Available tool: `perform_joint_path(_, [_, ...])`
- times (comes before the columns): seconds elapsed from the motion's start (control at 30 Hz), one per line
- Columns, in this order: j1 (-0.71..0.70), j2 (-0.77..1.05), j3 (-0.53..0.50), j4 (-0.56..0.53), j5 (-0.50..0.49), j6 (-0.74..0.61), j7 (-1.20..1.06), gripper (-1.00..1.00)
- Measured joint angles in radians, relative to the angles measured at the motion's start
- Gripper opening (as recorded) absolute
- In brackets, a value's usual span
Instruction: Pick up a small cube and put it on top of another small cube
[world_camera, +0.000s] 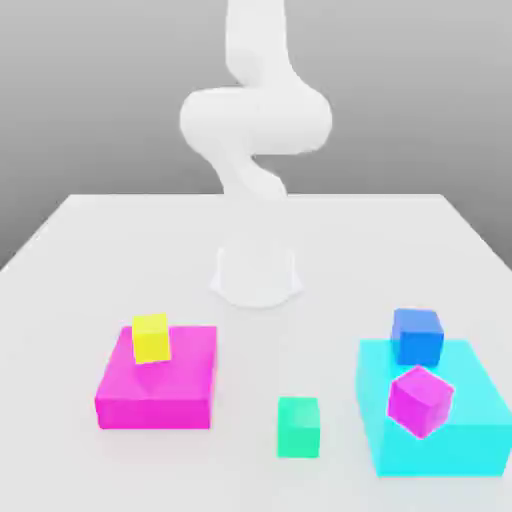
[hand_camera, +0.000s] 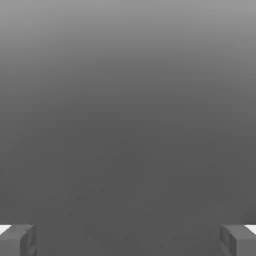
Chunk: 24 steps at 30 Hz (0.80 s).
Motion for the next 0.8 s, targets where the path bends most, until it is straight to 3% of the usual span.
perform_joint_path(0.8, [-0.308, 0.5, 0.378, -0.26, -0.056, 0.296, 1.038, 0.0])
